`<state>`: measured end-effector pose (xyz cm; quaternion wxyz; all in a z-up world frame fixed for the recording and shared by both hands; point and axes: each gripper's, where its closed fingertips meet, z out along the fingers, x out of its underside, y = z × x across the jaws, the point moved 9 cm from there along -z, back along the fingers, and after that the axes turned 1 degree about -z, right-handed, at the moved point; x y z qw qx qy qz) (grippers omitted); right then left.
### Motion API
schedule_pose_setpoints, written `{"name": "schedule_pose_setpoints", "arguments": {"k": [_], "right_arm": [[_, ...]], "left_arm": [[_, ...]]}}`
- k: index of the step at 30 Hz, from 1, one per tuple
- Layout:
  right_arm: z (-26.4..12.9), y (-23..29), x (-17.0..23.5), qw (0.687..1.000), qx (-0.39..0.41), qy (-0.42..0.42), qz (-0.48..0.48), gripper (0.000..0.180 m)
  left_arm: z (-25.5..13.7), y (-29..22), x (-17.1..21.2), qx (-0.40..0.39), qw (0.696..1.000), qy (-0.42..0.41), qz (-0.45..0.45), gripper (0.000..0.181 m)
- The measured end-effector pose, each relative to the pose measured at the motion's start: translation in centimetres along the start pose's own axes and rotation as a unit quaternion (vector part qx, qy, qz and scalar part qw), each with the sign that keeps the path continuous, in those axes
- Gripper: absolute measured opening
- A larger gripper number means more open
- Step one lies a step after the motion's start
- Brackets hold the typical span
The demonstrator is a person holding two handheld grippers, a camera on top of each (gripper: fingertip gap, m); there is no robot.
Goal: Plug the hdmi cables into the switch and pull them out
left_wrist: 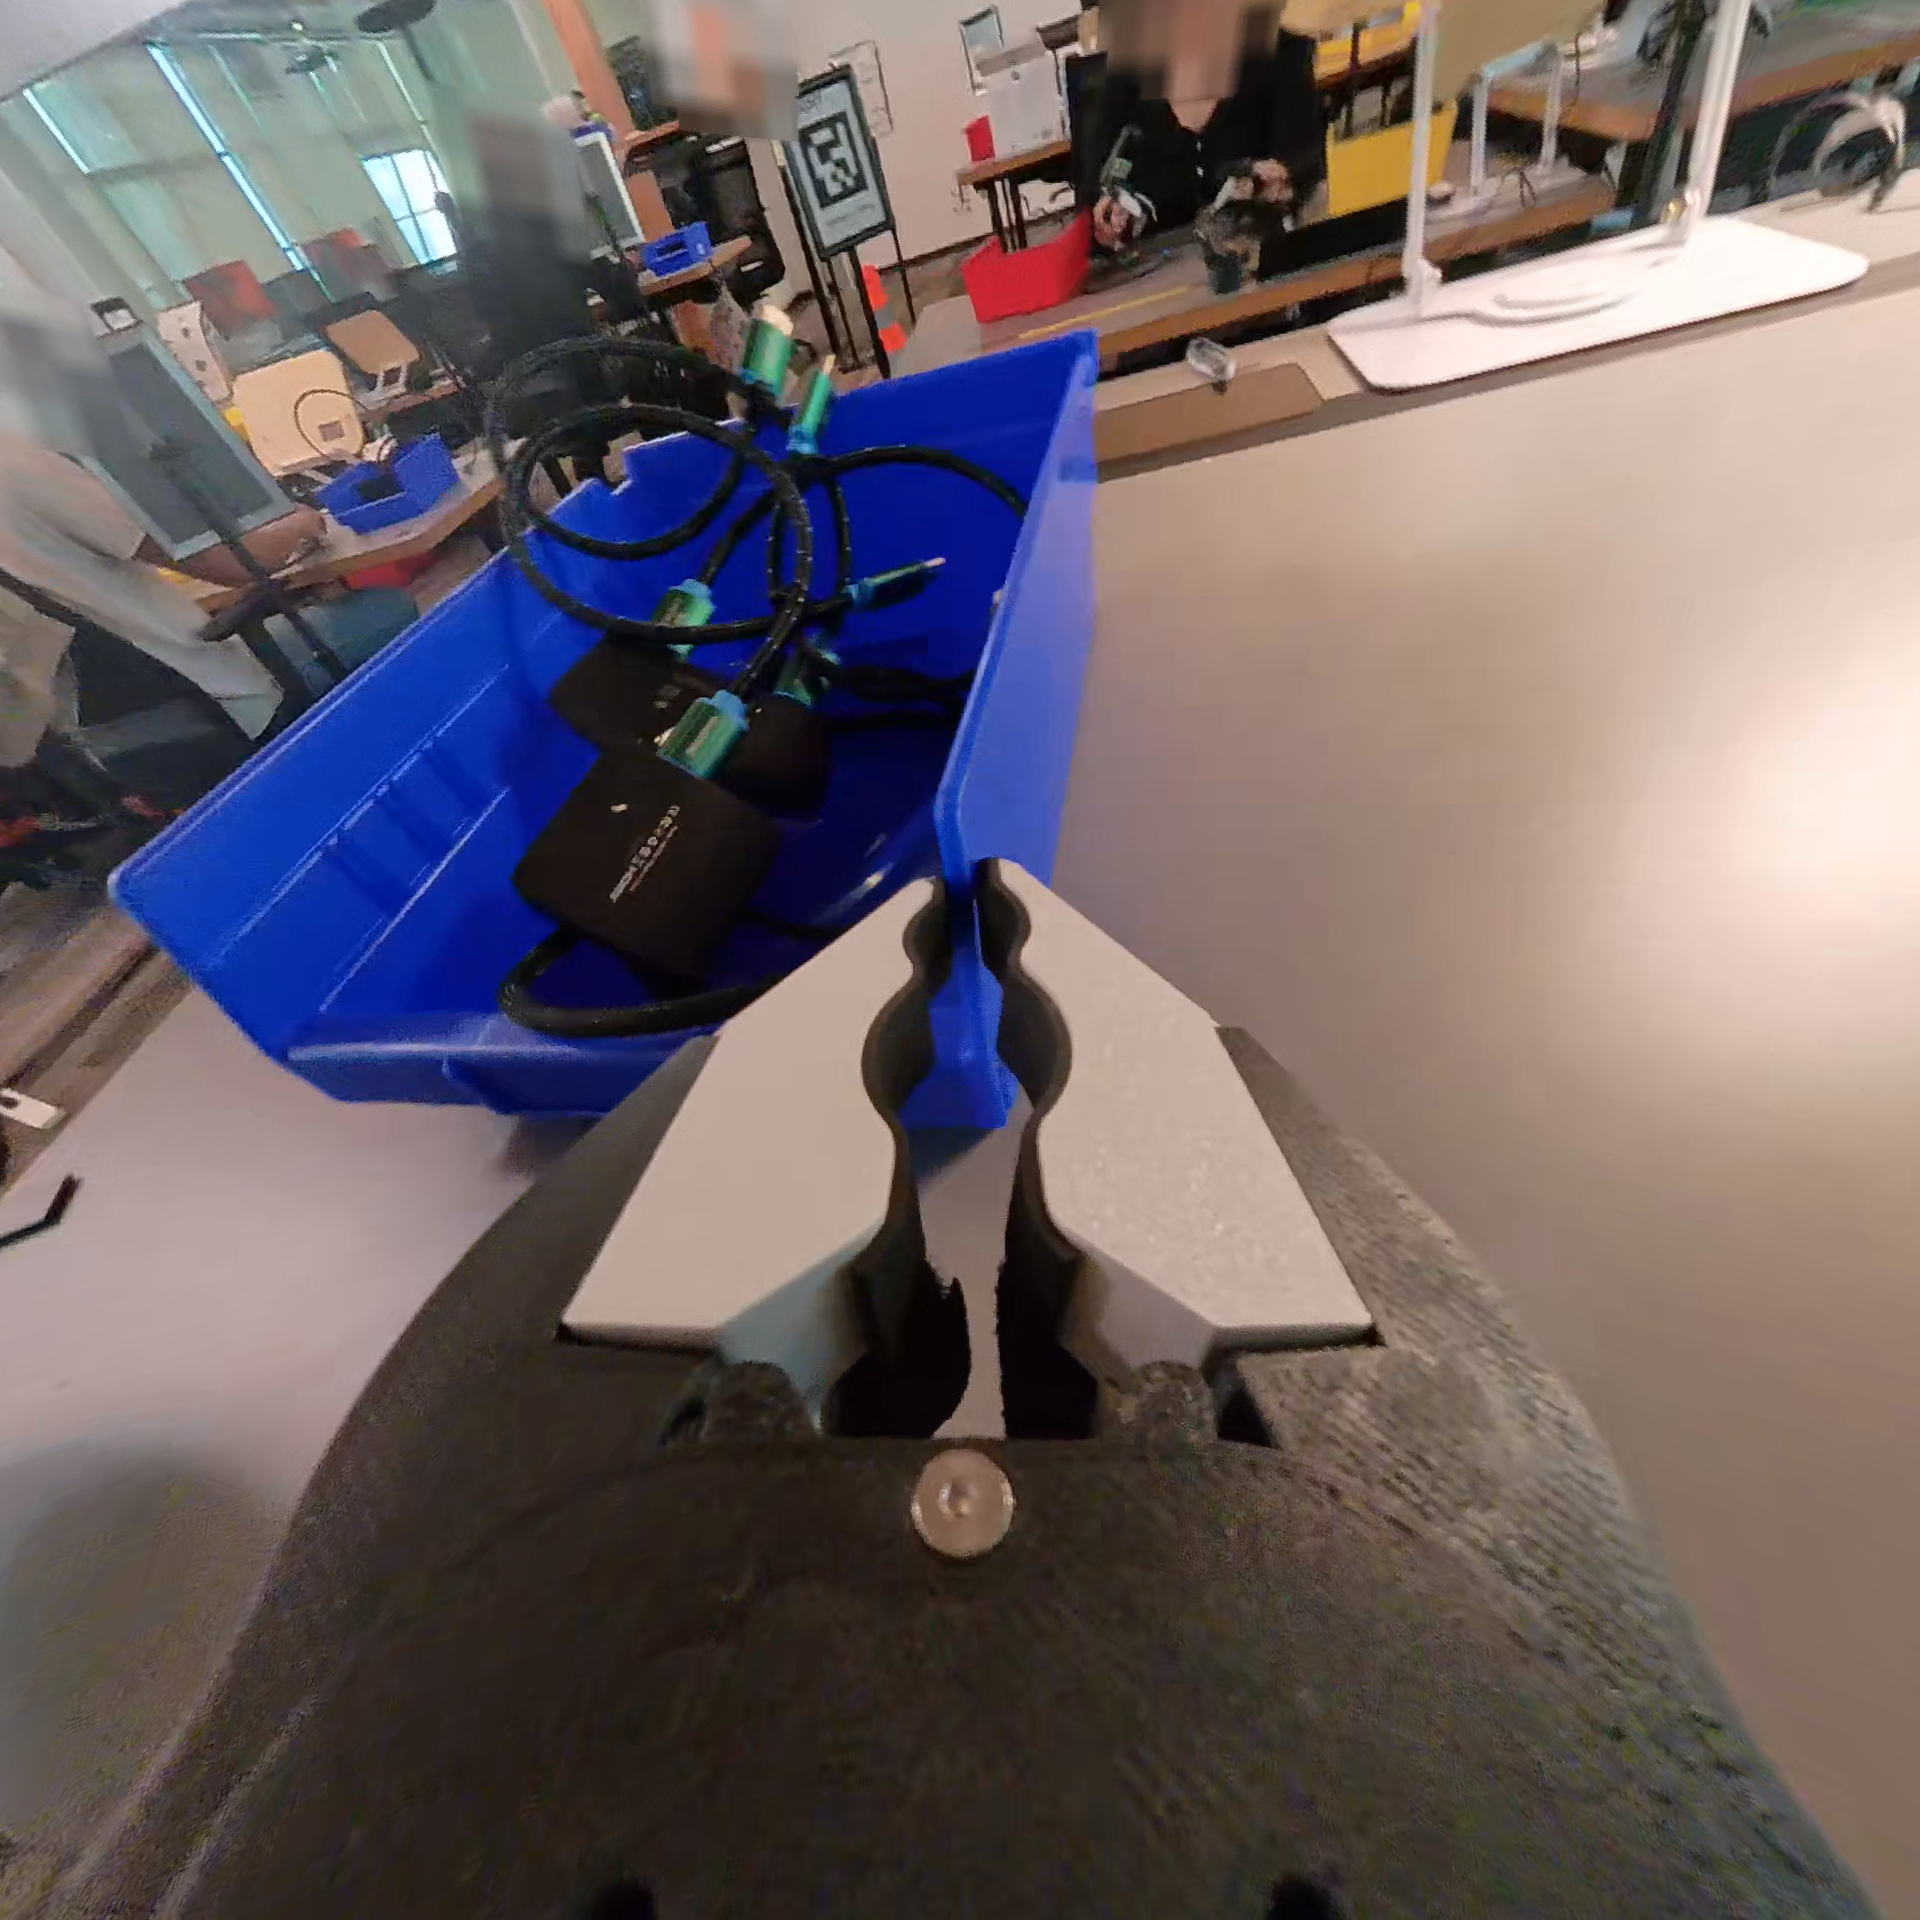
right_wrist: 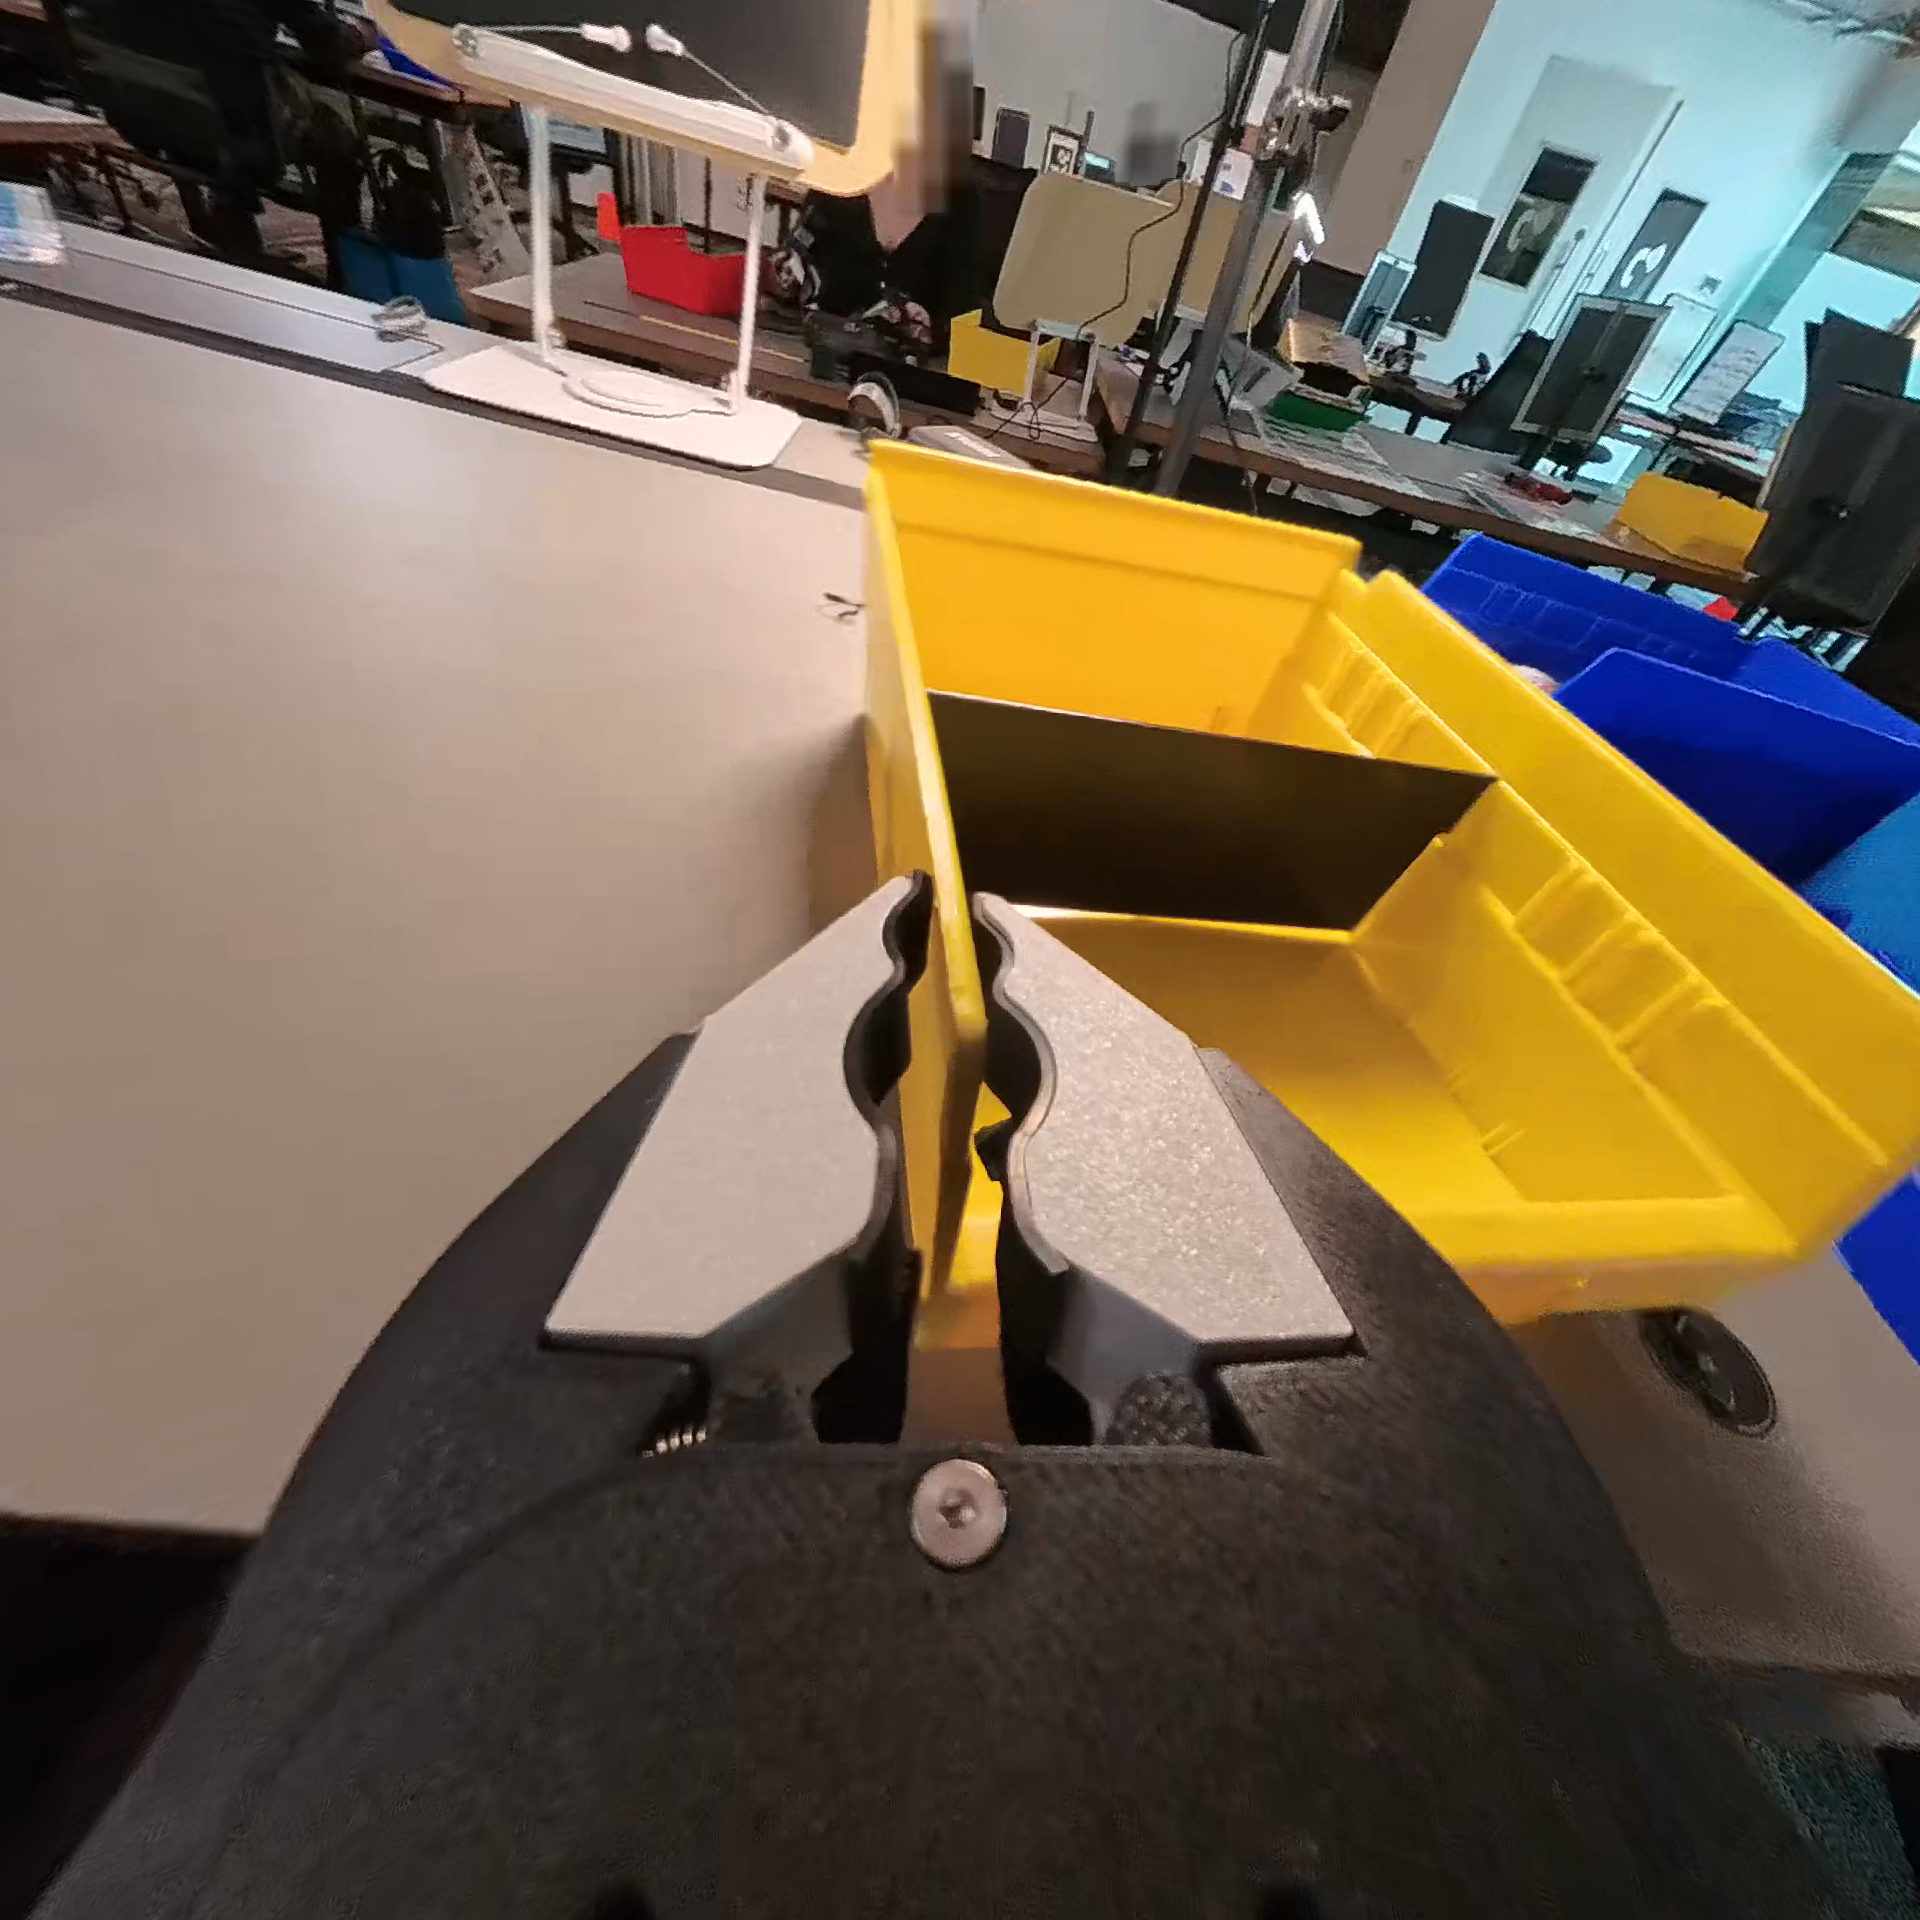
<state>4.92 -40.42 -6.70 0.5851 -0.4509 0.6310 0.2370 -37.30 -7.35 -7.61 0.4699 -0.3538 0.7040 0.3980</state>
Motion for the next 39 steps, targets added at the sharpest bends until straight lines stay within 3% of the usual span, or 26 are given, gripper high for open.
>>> {"name": "schedule_pose_setpoints", "arguments": {"k": [6, 15, 23, 30, 39], "right_arm": [[5.1, -2.4, -0.5, 0.999, 0.036, 0.017, -0.012, 0.002], [11.4, -6.6, -0.9, 1.000, -0.011, 0.011, -0.007, 0.002], [10.6, -8.2, 0.0, 1.000, 0.014, -0.002, 0.022, 0.003], [11.2, -8.3, 0.1, 0.999, 0.034, -0.003, 0.019, 0.002], [10.7, -7.7, 0.1, 1.000, 0.027, -0.007, 0.005, 0.002]], "left_arm": [[0.3, 3.7, 0.7, -0.035, 0.999, -0.001, -0.023, 0.006], [3.0, 8.1, 1.2, -0.053, 0.996, 0.025, -0.063, 0.007], [1.8, 4.3, 0.8, -0.073, 0.995, 0.013, -0.072, 0.005], [3.8, 2.7, -0.2, -0.075, 0.992, 0.014, -0.104, 0.005], [4.1, 6.3, 0.6, -0.109, 0.984, 0.016, -0.139, 0.006]]}}
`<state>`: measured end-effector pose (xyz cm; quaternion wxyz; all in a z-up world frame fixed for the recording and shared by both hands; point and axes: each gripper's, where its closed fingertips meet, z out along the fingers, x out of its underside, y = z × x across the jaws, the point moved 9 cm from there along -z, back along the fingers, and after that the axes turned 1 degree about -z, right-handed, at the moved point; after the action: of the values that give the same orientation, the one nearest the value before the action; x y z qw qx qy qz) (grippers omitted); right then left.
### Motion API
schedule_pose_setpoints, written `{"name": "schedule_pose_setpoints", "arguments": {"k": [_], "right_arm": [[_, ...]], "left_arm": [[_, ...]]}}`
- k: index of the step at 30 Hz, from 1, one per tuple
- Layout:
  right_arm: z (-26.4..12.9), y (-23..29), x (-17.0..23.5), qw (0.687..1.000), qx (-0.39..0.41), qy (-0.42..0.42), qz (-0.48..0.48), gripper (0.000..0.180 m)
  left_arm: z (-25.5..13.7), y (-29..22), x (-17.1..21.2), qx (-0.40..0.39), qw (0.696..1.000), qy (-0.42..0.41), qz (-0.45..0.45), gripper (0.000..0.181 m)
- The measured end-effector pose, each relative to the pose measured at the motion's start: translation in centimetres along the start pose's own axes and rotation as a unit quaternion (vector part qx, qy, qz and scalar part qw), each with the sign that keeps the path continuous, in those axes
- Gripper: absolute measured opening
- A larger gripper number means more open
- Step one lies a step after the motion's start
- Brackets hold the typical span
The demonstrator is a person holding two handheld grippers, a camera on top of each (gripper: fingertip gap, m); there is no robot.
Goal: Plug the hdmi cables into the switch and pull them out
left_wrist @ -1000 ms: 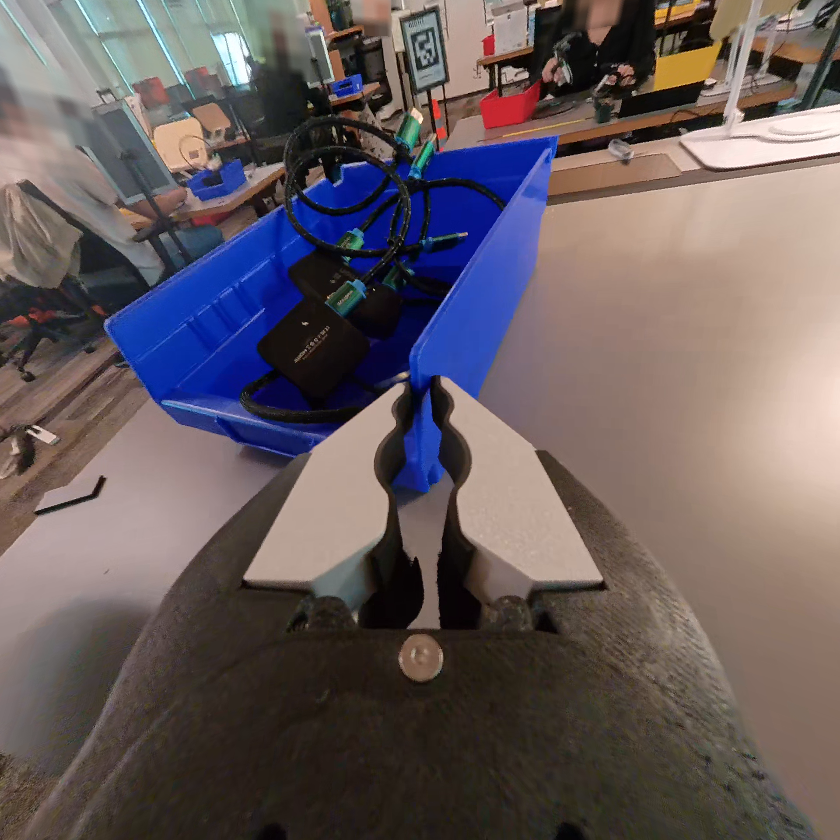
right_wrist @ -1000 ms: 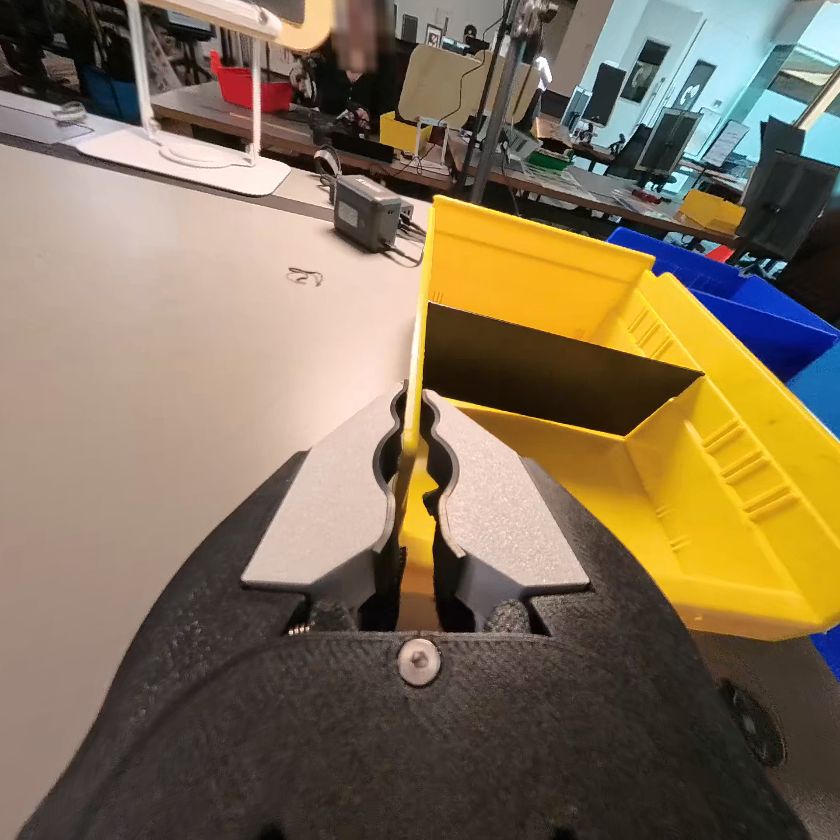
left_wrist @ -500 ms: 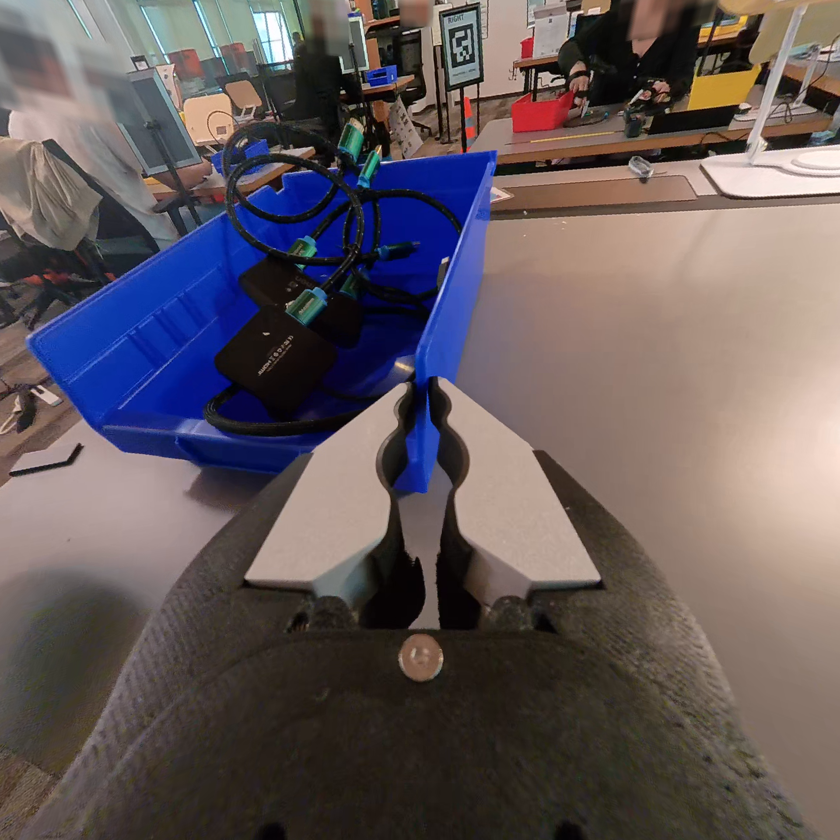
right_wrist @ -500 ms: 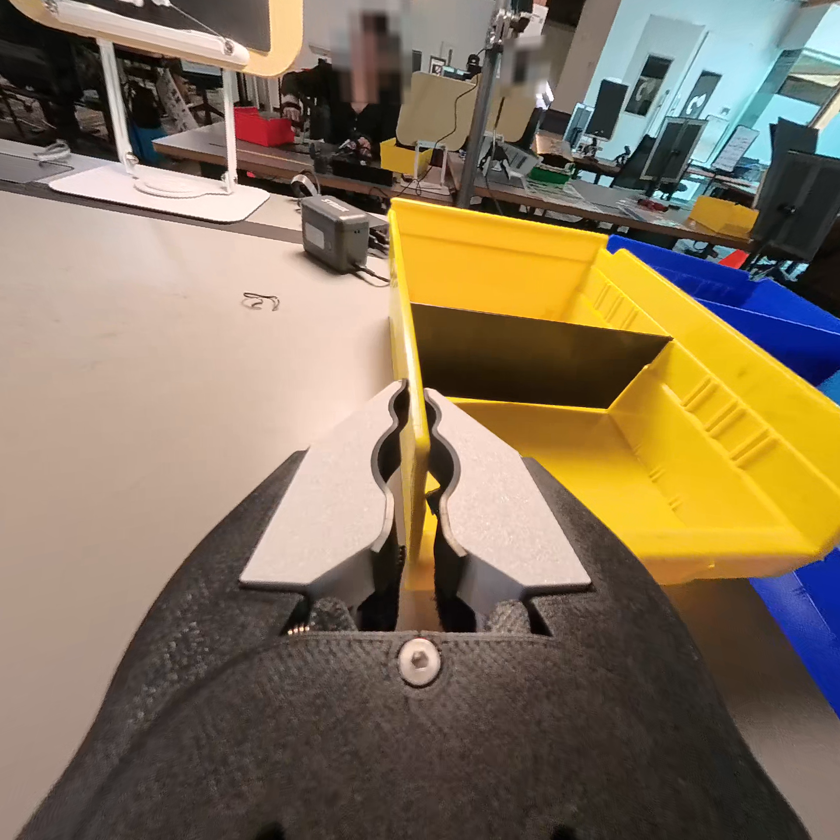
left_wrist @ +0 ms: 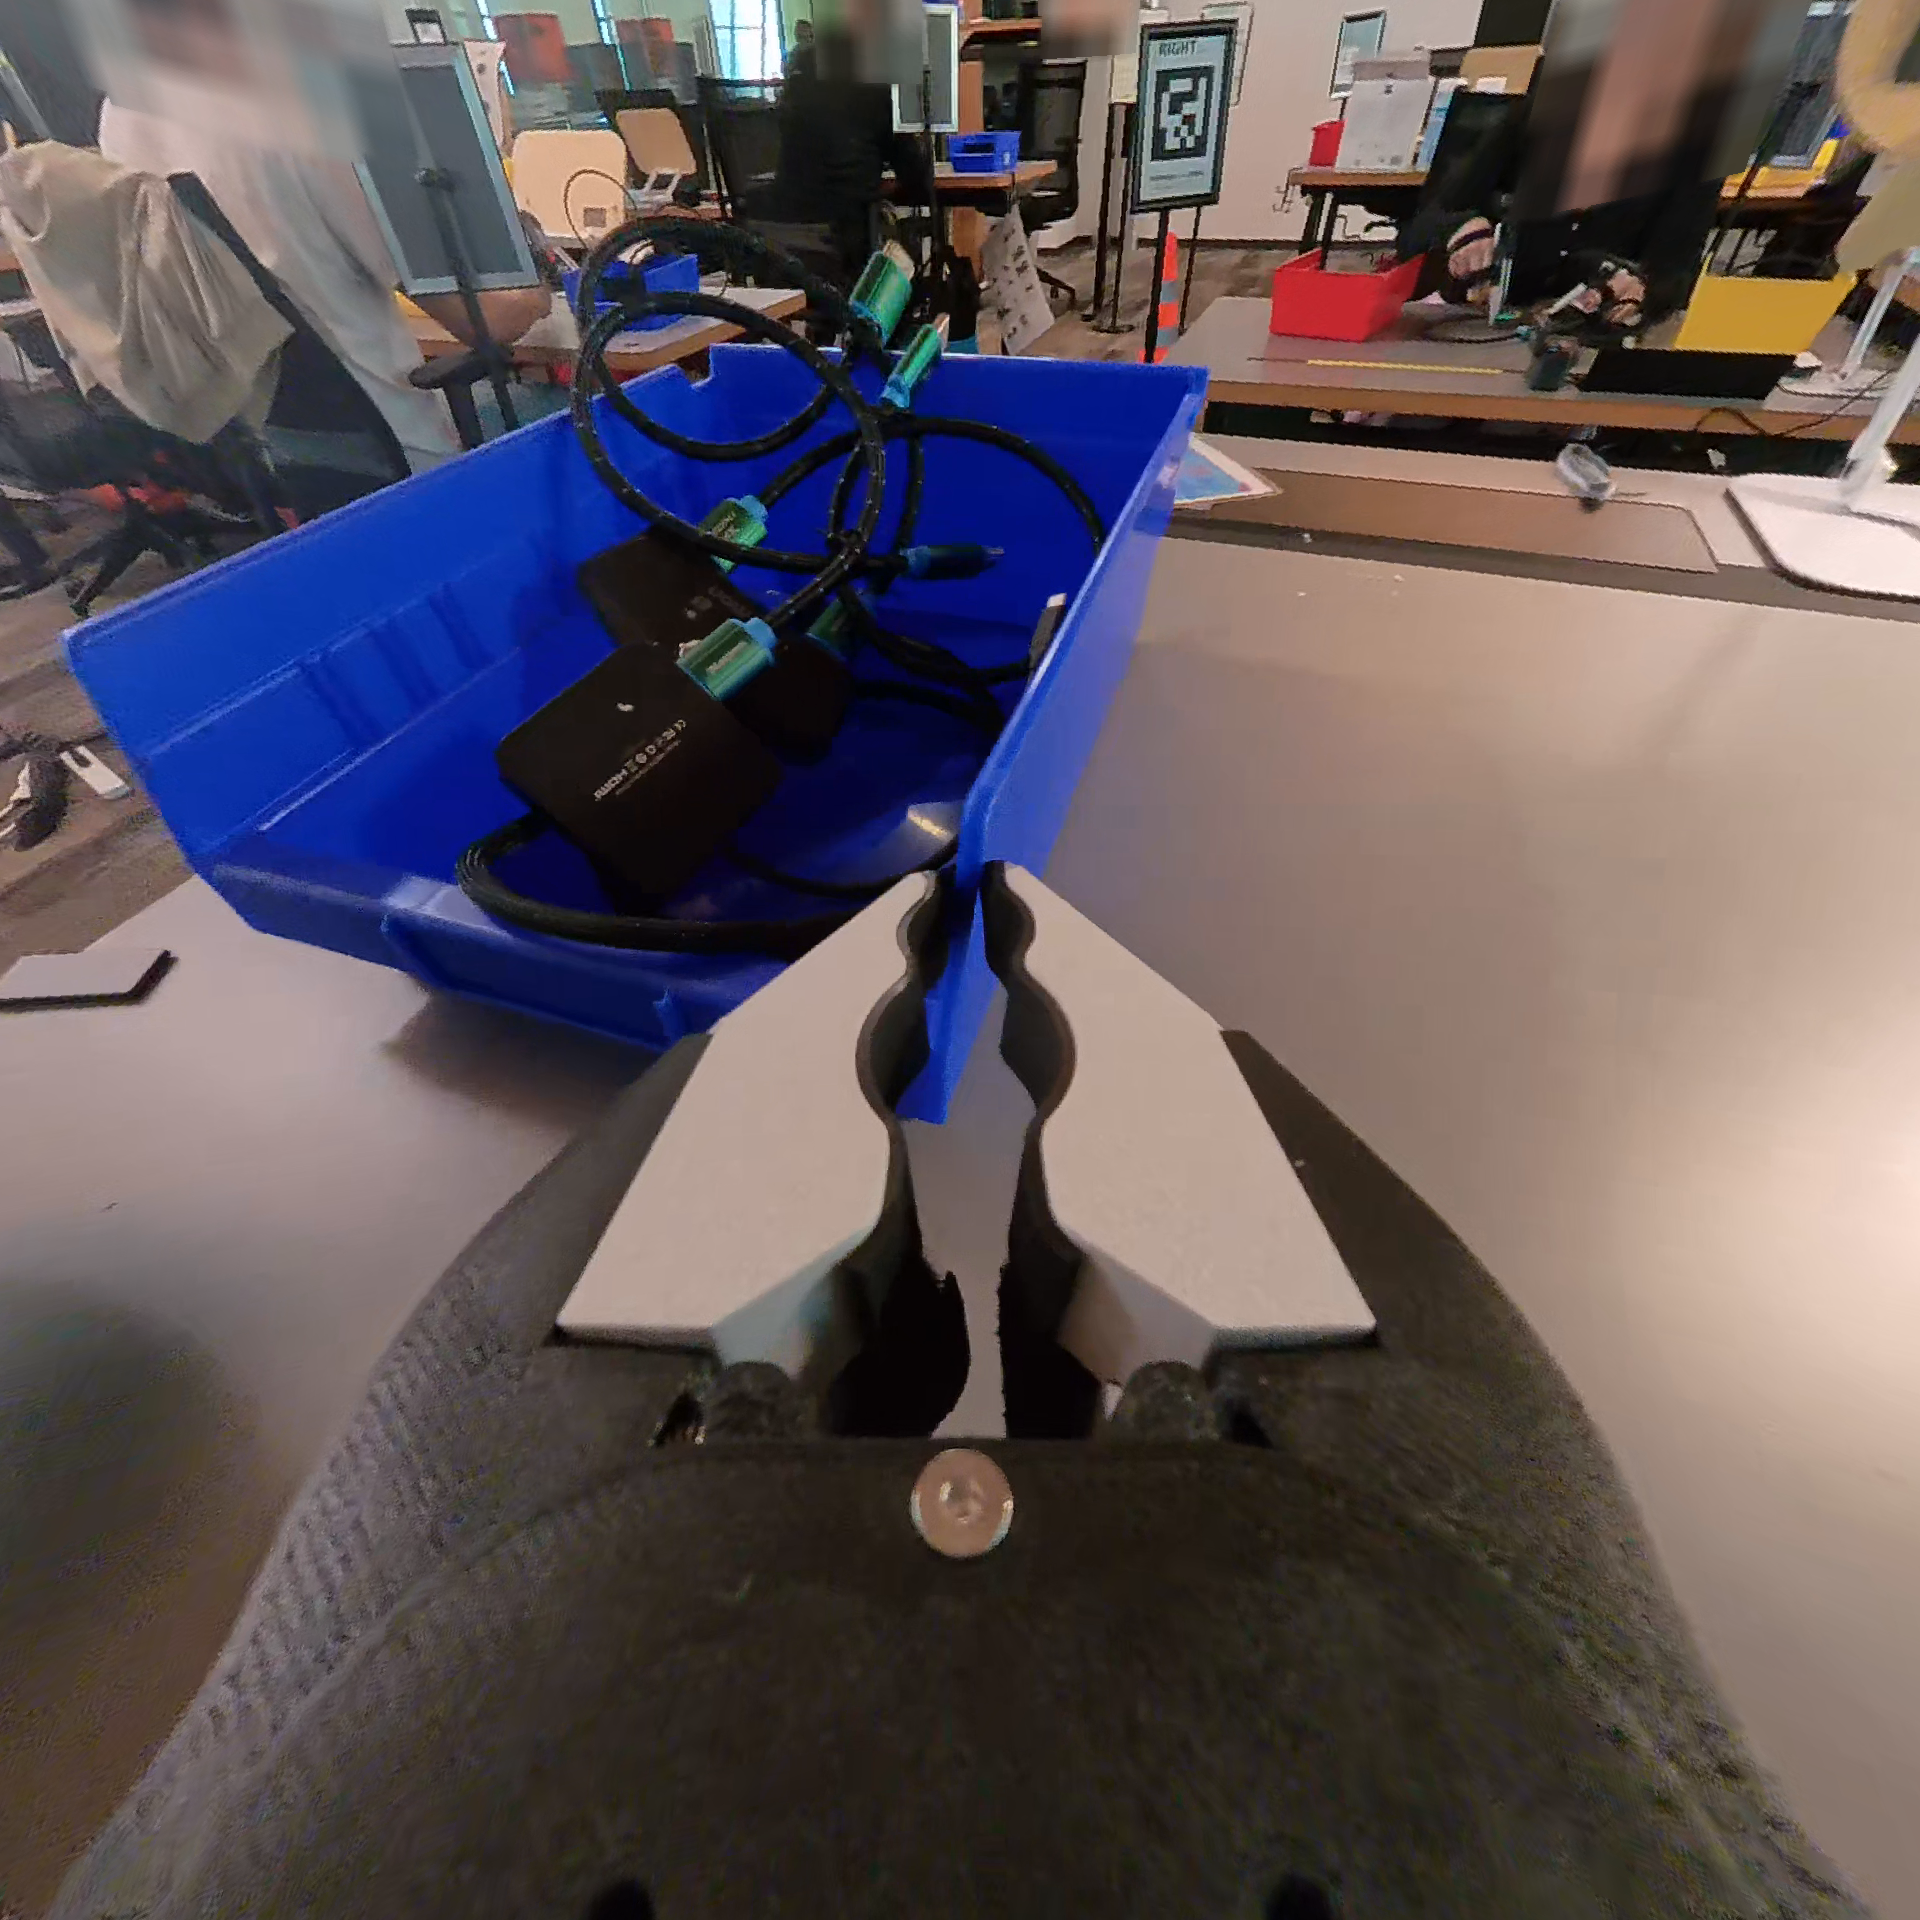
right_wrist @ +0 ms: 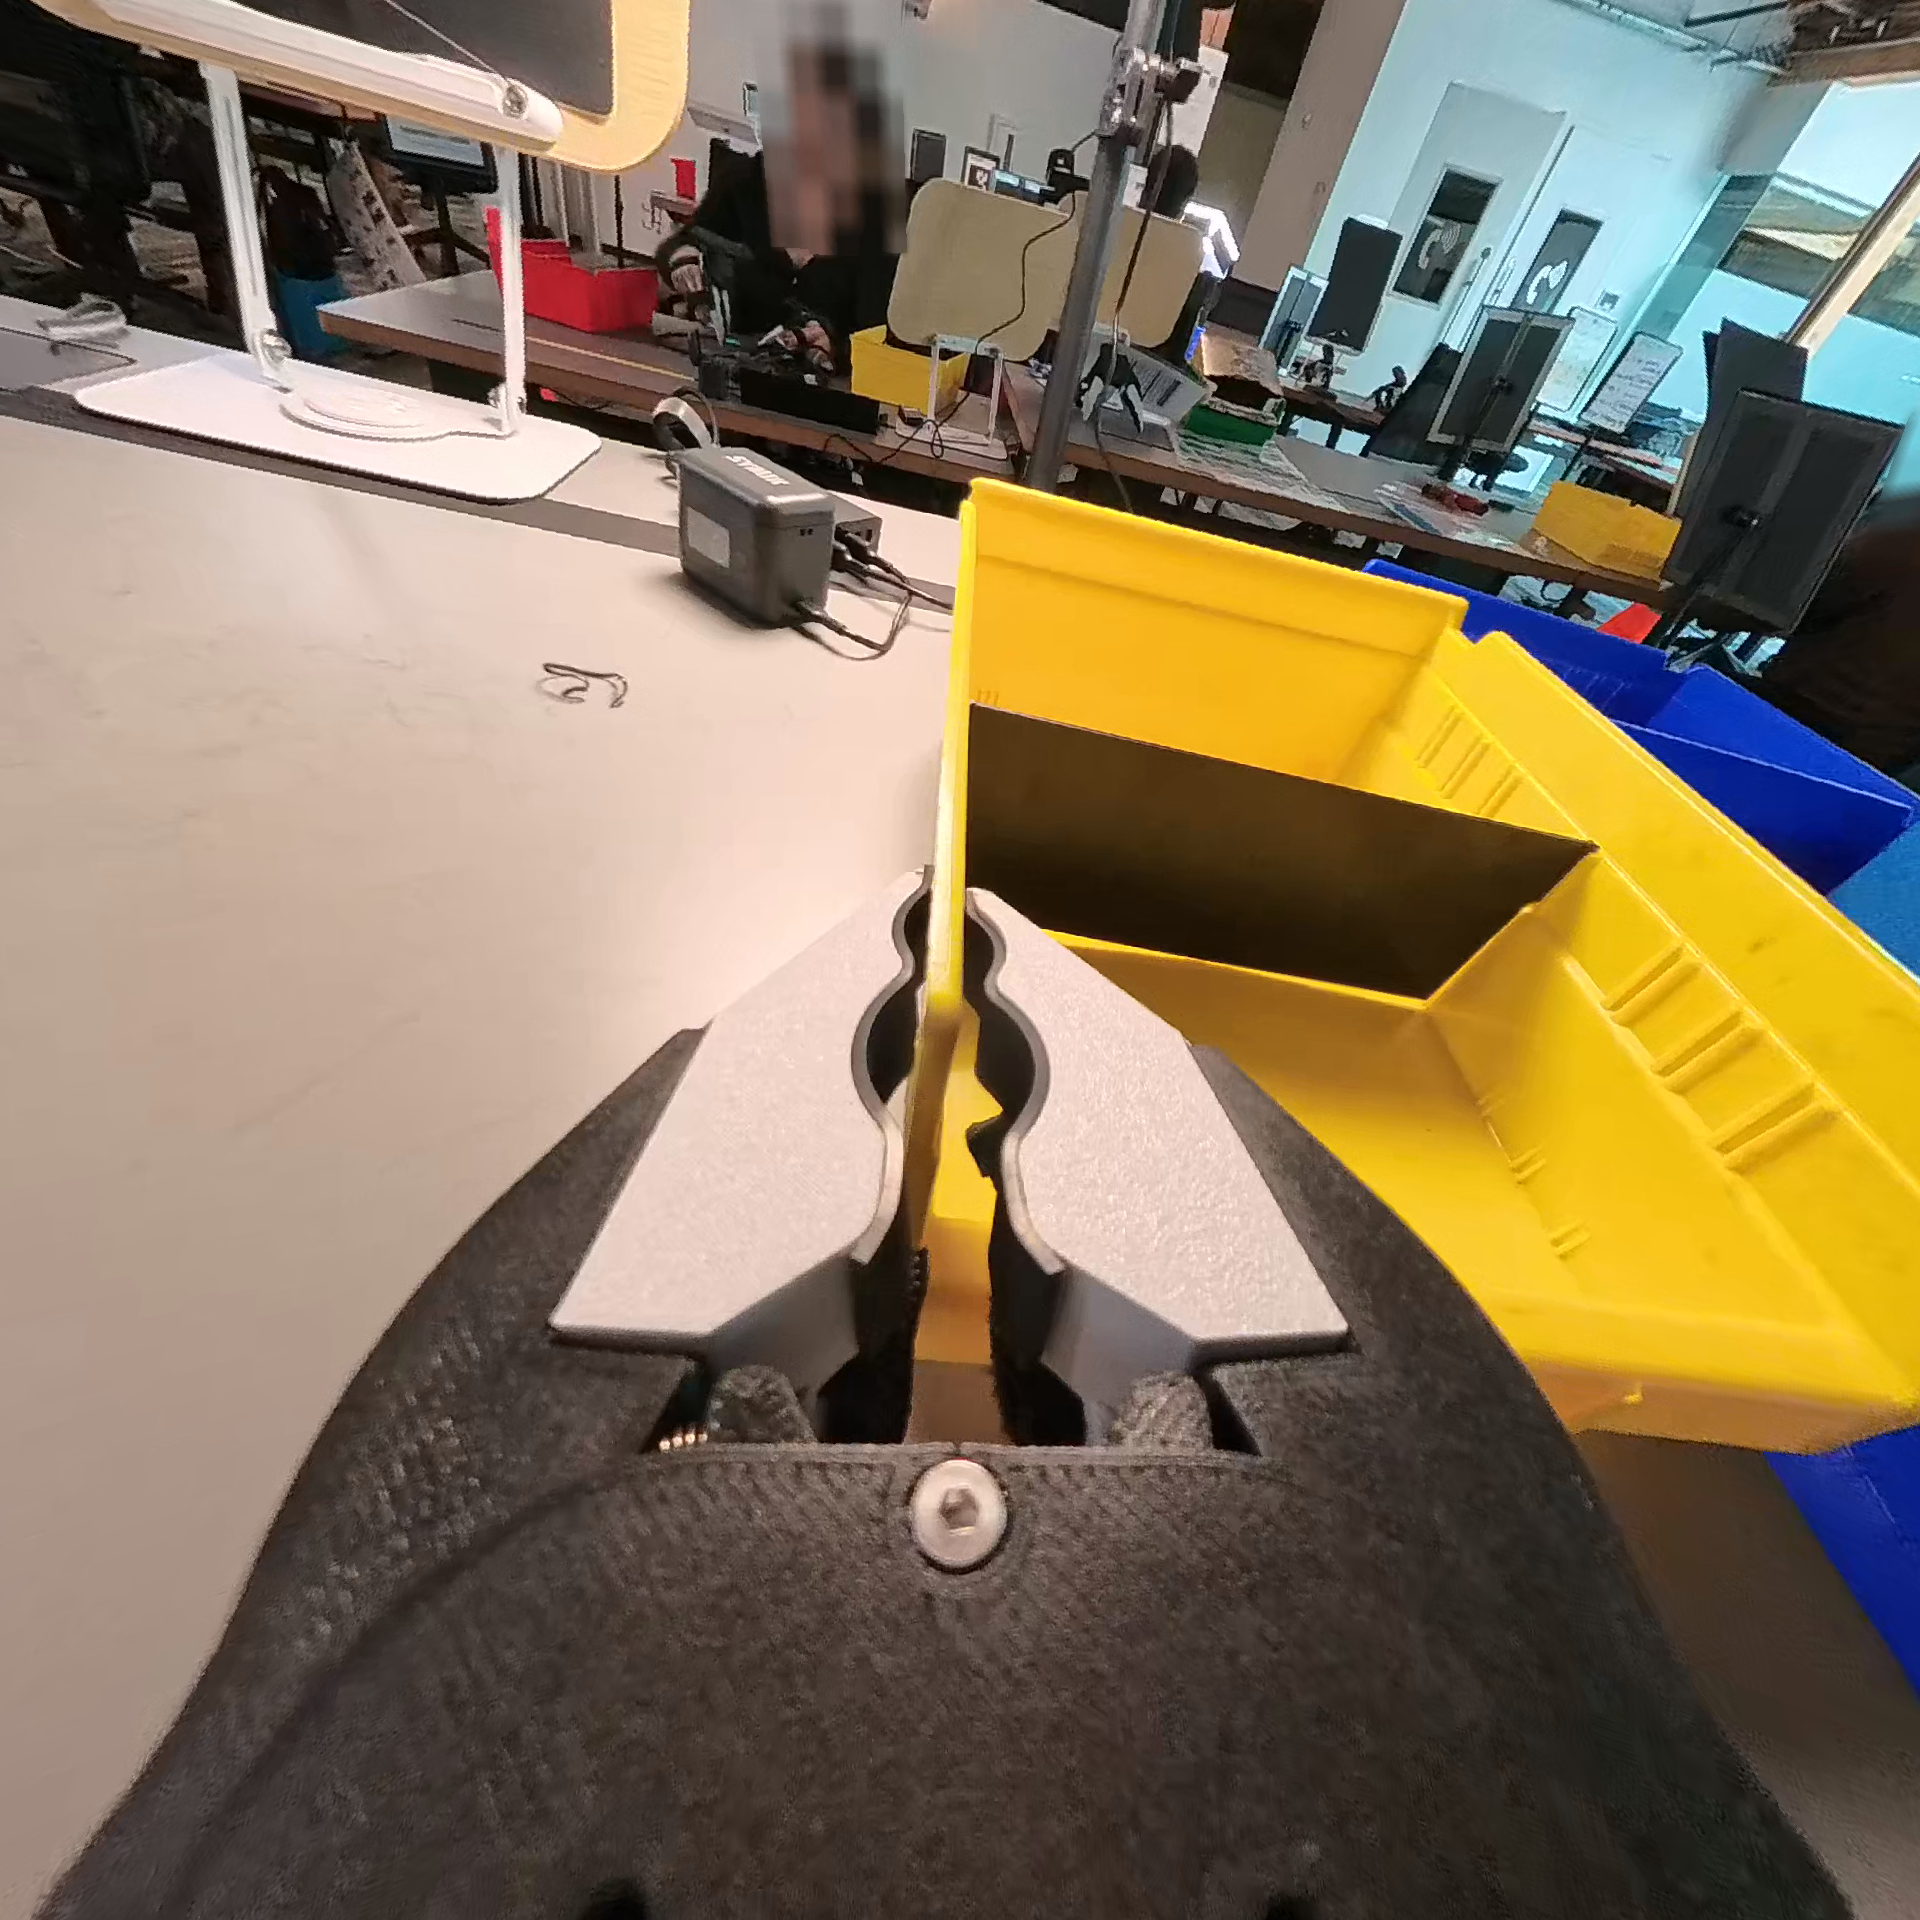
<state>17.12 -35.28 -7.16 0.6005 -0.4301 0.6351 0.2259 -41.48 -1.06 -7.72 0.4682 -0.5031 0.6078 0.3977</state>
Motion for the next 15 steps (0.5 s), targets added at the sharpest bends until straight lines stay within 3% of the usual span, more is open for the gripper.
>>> {"name": "schedule_pose_setpoints", "arguments": {"k": [7, 9, 11, 15], "right_arm": [[0.1, 0.2, -0.1, 1.000, -0.005, 0.006, 0.007, 0.004], [-0.8, 0.1, -0.4, 1.000, -0.015, 0.000, 0.021, 0.032], [-2.5, 0.1, -0.9, 0.999, -0.033, -0.006, 0.038, 0.046], [-6.2, 2.4, -2.6, 0.989, -0.121, -0.047, 0.074, 0.048]], "left_arm": [[0.2, 0.0, -0.1, 0.026, 1.000, 0.000, 0.018, 0.006], [-0.5, 0.1, -0.1, 0.046, 0.998, -0.005, 0.032, 0.007], [-2.4, 0.5, -0.4, 0.075, 0.996, -0.026, 0.036, 0.022], [-6.2, 1.6, -2.5, 0.128, 0.990, -0.062, 0.020, 0.038]]}}
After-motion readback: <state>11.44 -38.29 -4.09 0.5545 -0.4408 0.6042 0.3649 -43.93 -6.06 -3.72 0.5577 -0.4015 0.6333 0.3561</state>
